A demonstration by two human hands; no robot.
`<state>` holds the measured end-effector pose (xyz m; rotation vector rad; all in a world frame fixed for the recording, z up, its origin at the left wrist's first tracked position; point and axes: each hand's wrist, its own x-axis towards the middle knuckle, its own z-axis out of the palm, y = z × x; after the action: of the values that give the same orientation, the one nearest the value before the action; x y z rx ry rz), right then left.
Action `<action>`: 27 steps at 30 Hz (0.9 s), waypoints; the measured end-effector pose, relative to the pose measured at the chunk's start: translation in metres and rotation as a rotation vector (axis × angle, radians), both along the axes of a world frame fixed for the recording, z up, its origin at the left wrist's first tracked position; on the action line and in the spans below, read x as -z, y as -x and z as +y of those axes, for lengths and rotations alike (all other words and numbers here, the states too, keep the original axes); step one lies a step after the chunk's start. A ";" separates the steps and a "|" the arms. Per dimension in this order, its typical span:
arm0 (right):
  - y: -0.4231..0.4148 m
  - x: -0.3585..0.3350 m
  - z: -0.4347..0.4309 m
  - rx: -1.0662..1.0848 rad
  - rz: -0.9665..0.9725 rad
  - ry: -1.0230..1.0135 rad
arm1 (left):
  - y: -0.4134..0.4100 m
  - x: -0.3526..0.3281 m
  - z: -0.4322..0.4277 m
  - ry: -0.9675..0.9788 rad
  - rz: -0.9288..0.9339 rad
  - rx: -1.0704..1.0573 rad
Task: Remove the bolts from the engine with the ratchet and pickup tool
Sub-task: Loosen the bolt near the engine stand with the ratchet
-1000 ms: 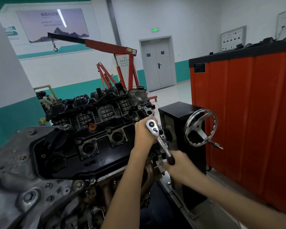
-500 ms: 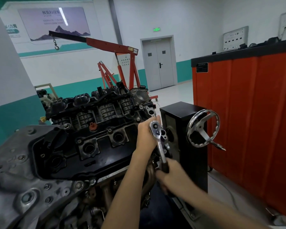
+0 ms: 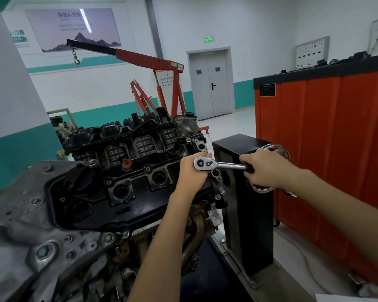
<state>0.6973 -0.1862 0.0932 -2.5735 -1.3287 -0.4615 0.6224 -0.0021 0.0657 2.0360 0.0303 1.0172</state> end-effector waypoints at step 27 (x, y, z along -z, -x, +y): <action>0.078 0.088 0.033 -0.090 0.765 -0.496 | -0.011 0.009 -0.008 0.157 -0.103 -0.010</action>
<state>0.6190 -0.1531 0.0048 -1.9454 -0.8951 0.1924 0.6338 -0.0104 0.0564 1.8409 0.0643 1.0906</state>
